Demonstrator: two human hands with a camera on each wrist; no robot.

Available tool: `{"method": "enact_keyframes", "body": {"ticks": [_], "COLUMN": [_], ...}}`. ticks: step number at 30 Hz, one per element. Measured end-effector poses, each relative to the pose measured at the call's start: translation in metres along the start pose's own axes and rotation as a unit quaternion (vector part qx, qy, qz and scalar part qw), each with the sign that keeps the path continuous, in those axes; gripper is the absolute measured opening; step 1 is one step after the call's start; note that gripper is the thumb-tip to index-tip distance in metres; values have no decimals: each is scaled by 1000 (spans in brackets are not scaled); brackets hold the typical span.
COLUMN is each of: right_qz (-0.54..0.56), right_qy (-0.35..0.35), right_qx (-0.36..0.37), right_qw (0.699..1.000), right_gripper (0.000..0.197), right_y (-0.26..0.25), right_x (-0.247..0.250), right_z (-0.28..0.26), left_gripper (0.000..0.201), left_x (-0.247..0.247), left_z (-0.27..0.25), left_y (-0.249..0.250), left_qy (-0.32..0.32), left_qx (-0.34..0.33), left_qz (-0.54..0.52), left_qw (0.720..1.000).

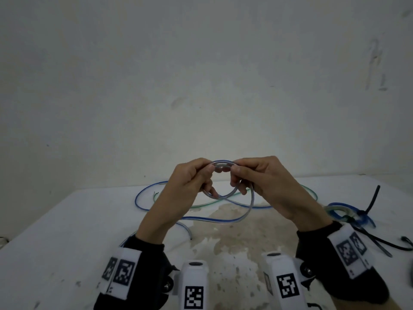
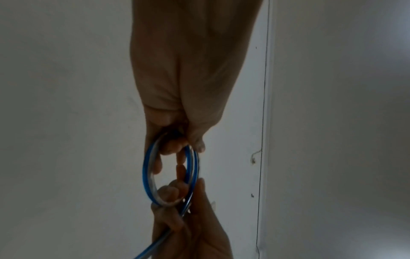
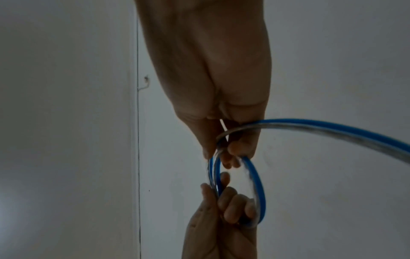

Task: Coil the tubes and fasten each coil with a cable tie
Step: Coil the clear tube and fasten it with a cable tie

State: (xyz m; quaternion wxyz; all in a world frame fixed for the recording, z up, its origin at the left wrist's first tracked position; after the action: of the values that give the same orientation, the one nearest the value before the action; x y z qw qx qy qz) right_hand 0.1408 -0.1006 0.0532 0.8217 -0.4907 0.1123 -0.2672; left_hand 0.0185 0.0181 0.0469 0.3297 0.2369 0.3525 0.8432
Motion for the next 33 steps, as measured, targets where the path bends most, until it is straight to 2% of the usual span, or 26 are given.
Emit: {"method": "enact_keyframes", "body": {"ticks": [3, 6, 8, 10, 13, 16, 20, 23, 25, 27, 29, 33], "right_qz": [42, 62, 85, 97, 73, 59, 101, 120, 120, 119, 116, 116], "right_qy": [-33, -15, 10, 17, 0, -32, -69, -56, -52, -63, -72, -62], "right_qx": [-31, -29, -42, -62, -67, -85, -118, -118, -121, -122, -119, -109], "right_qw": [998, 998, 995, 993, 995, 994, 985, 984, 984, 983, 983, 985], "right_gripper": [28, 27, 22, 21, 19, 21, 24, 21, 17, 13, 16, 23], "right_y": [4, 5, 6, 8, 6, 6, 7, 7, 8, 9, 9, 7], "right_x": [-3, -5, 0, 5, 8, 6, 5, 9, 12, 14, 12, 6], "right_z": [-1, 0, 2, 2, 1, 0, 0, 1, 2, 2, 2, 0], "left_gripper": [22, 21, 16, 15, 20, 22, 20, 23, 25, 30, 32, 30], "left_x": [5, 0, -1, 4, 11, 9, 1, -3, -2, 1, 2, 0], "left_z": [1, -1, -1, -1, -2, -1, 0, 0, -2, -4, -6, -5], "left_y": [-2, -6, -9, -9, -7, -7, -11, -6, -2, 1, 4, 6], "left_qy": [29, 57, 24, -43, -91, -47, 13, 18, -13, -49, -59, -25], "left_qx": [-4, 2, 24, 43, 26, -29, -59, -6, 69, 134, 154, 159], "left_qz": [22, -4, -38, -45, 46, 120, 109, 42, -54, -129, -130, -159], "left_qw": [999, 998, 999, 997, 994, 991, 992, 999, 996, 981, 978, 974]}}
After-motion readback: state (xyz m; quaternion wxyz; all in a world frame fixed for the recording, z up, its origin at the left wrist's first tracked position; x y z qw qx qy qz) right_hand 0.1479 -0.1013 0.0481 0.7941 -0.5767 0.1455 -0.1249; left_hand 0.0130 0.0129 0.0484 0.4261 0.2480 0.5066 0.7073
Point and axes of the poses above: each hand's wrist, its own z-axis towards the middle knuckle, its own x-axis out of the back of the hand, y = z × x, the point moved 1 cm from there along z, towards the middle knuckle, and after that the axes turned 6 degrees about y, right-handed, at the moved point
